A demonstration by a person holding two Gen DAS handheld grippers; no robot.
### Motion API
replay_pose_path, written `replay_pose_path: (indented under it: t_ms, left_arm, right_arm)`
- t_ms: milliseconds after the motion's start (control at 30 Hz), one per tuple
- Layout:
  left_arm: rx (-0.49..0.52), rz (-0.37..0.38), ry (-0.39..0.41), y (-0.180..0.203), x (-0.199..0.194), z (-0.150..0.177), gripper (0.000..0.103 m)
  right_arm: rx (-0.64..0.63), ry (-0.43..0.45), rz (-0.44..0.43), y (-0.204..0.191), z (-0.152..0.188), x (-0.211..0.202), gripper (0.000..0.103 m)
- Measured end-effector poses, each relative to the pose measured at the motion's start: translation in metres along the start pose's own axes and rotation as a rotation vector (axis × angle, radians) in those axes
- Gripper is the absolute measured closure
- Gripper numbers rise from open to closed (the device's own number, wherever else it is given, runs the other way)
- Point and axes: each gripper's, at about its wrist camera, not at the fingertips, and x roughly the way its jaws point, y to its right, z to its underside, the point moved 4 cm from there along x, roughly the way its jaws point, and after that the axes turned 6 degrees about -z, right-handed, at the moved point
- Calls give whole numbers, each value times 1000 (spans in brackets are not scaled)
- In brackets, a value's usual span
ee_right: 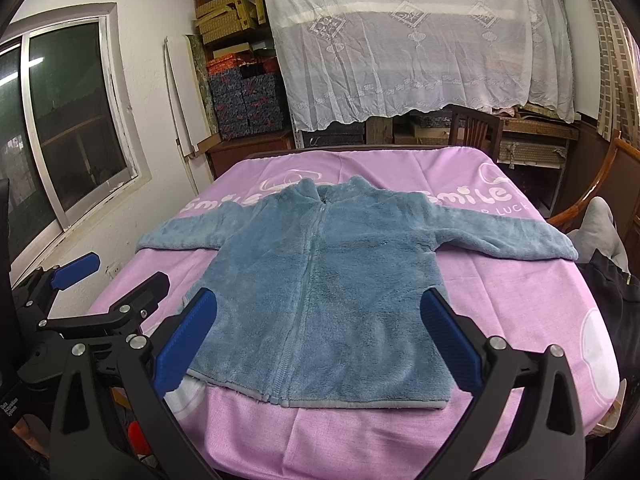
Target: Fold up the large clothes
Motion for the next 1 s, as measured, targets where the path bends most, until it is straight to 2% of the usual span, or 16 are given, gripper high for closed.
replay_pose_path:
  t_ms: [1000]
  left_arm:
    - [-7, 1, -21, -4, 6, 3, 3]
  right_arm:
    - [5, -17, -1, -1, 7, 8, 4]
